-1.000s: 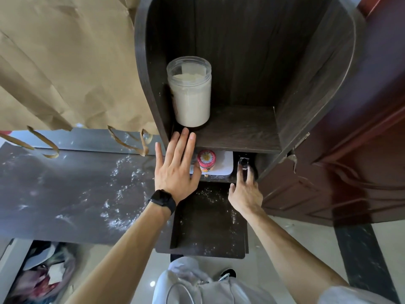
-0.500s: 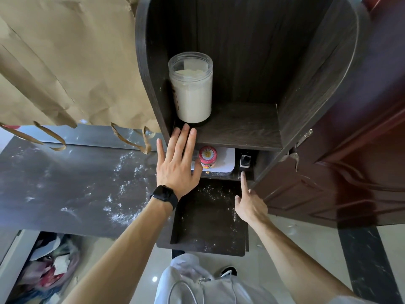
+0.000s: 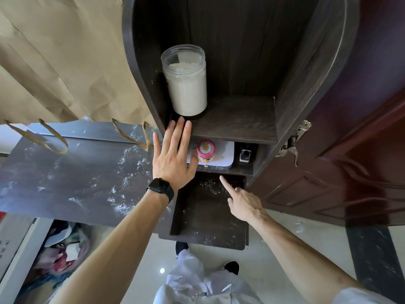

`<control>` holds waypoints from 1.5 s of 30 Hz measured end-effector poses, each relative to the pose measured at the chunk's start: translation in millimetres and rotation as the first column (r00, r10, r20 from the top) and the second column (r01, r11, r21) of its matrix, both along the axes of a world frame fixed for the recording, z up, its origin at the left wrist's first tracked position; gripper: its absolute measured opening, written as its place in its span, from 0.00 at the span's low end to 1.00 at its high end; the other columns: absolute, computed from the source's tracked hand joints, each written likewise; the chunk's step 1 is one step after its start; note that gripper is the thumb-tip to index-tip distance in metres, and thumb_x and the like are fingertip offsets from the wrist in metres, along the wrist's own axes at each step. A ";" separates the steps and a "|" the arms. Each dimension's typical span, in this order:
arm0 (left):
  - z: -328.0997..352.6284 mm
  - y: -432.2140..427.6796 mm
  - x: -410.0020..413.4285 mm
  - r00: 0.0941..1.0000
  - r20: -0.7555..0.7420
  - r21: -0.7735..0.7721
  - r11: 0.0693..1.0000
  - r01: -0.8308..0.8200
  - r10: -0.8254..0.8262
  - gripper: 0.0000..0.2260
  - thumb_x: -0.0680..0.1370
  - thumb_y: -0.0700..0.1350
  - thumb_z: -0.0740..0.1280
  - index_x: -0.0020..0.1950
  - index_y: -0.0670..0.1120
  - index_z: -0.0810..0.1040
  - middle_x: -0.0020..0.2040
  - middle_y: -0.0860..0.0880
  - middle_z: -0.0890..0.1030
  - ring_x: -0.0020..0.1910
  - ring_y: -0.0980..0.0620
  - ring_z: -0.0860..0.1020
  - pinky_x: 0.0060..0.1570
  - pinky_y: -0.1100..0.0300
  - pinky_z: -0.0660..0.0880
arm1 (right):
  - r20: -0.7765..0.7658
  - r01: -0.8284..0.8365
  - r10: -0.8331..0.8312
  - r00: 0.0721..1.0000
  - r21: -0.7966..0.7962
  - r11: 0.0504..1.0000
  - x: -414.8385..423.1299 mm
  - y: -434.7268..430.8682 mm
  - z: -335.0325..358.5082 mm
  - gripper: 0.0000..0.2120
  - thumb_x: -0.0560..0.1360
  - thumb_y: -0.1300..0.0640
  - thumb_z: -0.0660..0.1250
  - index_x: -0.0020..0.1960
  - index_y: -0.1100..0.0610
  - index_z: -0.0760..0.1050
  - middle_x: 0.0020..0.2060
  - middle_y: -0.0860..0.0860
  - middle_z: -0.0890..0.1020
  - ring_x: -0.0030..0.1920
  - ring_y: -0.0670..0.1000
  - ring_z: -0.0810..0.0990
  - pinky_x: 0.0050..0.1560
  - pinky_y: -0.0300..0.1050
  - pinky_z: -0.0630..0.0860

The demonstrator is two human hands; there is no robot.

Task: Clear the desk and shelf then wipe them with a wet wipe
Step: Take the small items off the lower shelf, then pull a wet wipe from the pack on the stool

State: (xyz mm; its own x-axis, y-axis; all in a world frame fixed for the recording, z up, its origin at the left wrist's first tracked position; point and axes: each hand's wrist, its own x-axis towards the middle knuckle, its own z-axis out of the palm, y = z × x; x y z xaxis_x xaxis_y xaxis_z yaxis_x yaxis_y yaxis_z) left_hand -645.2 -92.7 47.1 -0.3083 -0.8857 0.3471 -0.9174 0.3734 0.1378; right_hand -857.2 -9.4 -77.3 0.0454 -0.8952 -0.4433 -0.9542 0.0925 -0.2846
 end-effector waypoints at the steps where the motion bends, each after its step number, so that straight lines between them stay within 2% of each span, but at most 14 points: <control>1: 1.2 1.2 0.1 1.000 -0.008 0.002 1.000 0.004 -0.004 0.37 0.75 0.53 0.61 0.80 0.48 0.50 0.80 0.47 0.54 0.80 0.47 0.49 0.75 0.36 0.50 | 0.005 -0.009 0.009 1.000 0.002 1.000 2.5 2.2 0.2 0.34 0.82 0.50 0.54 0.76 0.33 0.34 0.55 0.50 0.76 0.52 0.56 0.80 0.49 0.52 0.77; 6: -8.6 23.3 17.3 0.997 -0.018 0.012 0.997 0.071 -0.071 0.38 0.74 0.47 0.67 0.80 0.48 0.53 0.81 0.50 0.49 0.80 0.49 0.47 0.75 0.38 0.49 | 0.023 0.026 -0.026 0.999 -0.027 0.999 20.7 14.8 6.8 0.26 0.82 0.48 0.55 0.78 0.39 0.54 0.59 0.48 0.76 0.56 0.55 0.80 0.52 0.50 0.76; 7: -15.3 31.9 24.6 0.997 -0.020 0.033 0.996 0.077 -0.077 0.38 0.73 0.46 0.67 0.80 0.48 0.54 0.81 0.50 0.49 0.80 0.49 0.47 0.75 0.38 0.50 | 0.035 0.051 -0.049 0.998 -0.040 0.998 25.0 16.6 10.2 0.21 0.82 0.49 0.55 0.75 0.40 0.63 0.59 0.47 0.76 0.57 0.54 0.79 0.52 0.50 0.77; 9: -30.7 49.3 42.1 0.997 -0.036 0.126 0.990 0.070 -0.066 0.36 0.73 0.45 0.67 0.79 0.48 0.57 0.81 0.48 0.53 0.79 0.47 0.52 0.74 0.37 0.55 | 0.055 0.113 -0.110 0.992 -0.066 0.991 36.0 19.6 16.3 0.12 0.81 0.49 0.55 0.57 0.45 0.77 0.55 0.44 0.77 0.55 0.54 0.80 0.50 0.49 0.76; 11: -47.4 62.9 62.5 0.999 -0.036 0.271 0.961 0.047 -0.038 0.34 0.73 0.45 0.66 0.78 0.48 0.60 0.79 0.47 0.58 0.78 0.45 0.56 0.72 0.37 0.59 | 0.071 0.158 -0.151 0.986 -0.112 0.981 49.3 24.1 21.6 0.13 0.80 0.45 0.59 0.44 0.51 0.77 0.48 0.44 0.77 0.49 0.53 0.81 0.45 0.47 0.74; 14: -66.2 73.0 94.4 0.999 0.009 0.456 0.889 0.040 -0.050 0.31 0.75 0.46 0.64 0.78 0.50 0.61 0.79 0.48 0.60 0.78 0.46 0.57 0.75 0.40 0.56 | 0.113 0.215 -0.190 0.975 -0.284 0.934 74.5 39.4 28.0 0.17 0.78 0.42 0.64 0.38 0.53 0.74 0.44 0.44 0.78 0.44 0.51 0.78 0.39 0.44 0.70; 16: -71.0 74.6 113.3 0.994 0.042 0.524 0.849 0.065 -0.102 0.29 0.78 0.49 0.60 0.79 0.52 0.58 0.79 0.49 0.59 0.79 0.47 0.54 0.76 0.44 0.50 | 0.147 0.232 -0.189 0.971 -0.383 0.894 95.2 53.7 33.2 0.12 0.78 0.47 0.65 0.41 0.52 0.77 0.46 0.43 0.80 0.47 0.52 0.78 0.41 0.46 0.75; 18: -73.4 72.6 129.0 0.985 0.054 0.564 0.819 0.107 -0.167 0.28 0.79 0.50 0.59 0.79 0.53 0.56 0.79 0.50 0.58 0.79 0.48 0.52 0.76 0.45 0.48 | 0.151 0.254 -0.209 0.966 -0.419 0.872 115.4 69.9 38.4 0.05 0.77 0.51 0.67 0.50 0.50 0.81 0.53 0.44 0.81 0.54 0.53 0.78 0.49 0.49 0.79; 21: -78.4 67.4 143.1 0.965 0.051 0.601 0.780 0.176 -0.257 0.27 0.80 0.52 0.57 0.79 0.53 0.57 0.79 0.51 0.59 0.79 0.48 0.52 0.77 0.44 0.49 | 0.119 0.325 -0.303 0.946 -0.393 0.860 138.8 100.9 50.3 0.13 0.78 0.51 0.67 0.61 0.48 0.80 0.63 0.46 0.79 0.65 0.52 0.74 0.63 0.49 0.75; 25: -81.5 77.3 134.4 0.890 0.094 0.643 0.709 0.288 -0.446 0.27 0.79 0.54 0.57 0.79 0.54 0.57 0.79 0.51 0.60 0.79 0.48 0.53 0.76 0.42 0.50 | 0.076 0.491 -0.496 0.865 -0.333 0.805 151.4 158.5 78.6 0.17 0.81 0.47 0.61 0.68 0.45 0.75 0.69 0.44 0.74 0.70 0.49 0.67 0.69 0.47 0.68; 31: -62.0 154.2 56.3 0.680 0.054 0.614 0.562 0.555 -0.731 0.26 0.80 0.56 0.57 0.78 0.55 0.58 0.79 0.53 0.58 0.79 0.49 0.51 0.76 0.45 0.47 | 0.027 0.704 -0.786 0.618 -0.465 0.537 148.5 303.6 101.9 0.21 0.79 0.43 0.55 0.67 0.48 0.77 0.66 0.48 0.78 0.68 0.53 0.72 0.65 0.53 0.75; 36: -38.6 281.6 -17.0 0.359 0.028 0.582 0.307 0.753 -0.933 0.25 0.81 0.55 0.55 0.78 0.55 0.57 0.78 0.54 0.58 0.78 0.52 0.53 0.76 0.46 0.47 | 0.064 0.809 -0.964 0.256 -0.560 0.178 160.6 457.4 113.9 0.15 0.78 0.50 0.67 0.63 0.48 0.80 0.62 0.50 0.81 0.63 0.56 0.76 0.62 0.54 0.77; 40: -24.6 414.6 -64.5 0.108 0.020 0.539 0.102 0.836 -0.994 0.25 0.81 0.56 0.55 0.78 0.55 0.57 0.79 0.53 0.57 0.79 0.50 0.52 0.76 0.44 0.48 | 0.061 0.792 -0.998 -0.014 -0.609 -0.048 191.1 591.8 118.9 0.14 0.76 0.51 0.69 0.60 0.49 0.81 0.59 0.51 0.83 0.59 0.57 0.78 0.60 0.52 0.76; 45: -18.8 612.0 -93.6 -0.151 0.007 0.528 -0.125 0.840 -0.988 0.25 0.81 0.55 0.56 0.78 0.55 0.59 0.79 0.52 0.60 0.78 0.51 0.55 0.76 0.44 0.48 | 0.054 0.737 -0.962 -0.269 -0.631 -0.241 236.5 769.2 117.8 0.16 0.75 0.47 0.63 0.59 0.51 0.82 0.57 0.50 0.83 0.59 0.56 0.78 0.62 0.51 0.74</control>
State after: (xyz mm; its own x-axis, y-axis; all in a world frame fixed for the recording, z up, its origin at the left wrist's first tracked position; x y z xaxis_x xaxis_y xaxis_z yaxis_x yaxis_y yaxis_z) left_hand -738.8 519.3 28.3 -0.8781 0.4451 -0.1755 0.3806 0.8721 0.3075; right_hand -620.7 759.8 40.5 -0.9469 0.2299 0.2248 0.1480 0.9322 -0.3303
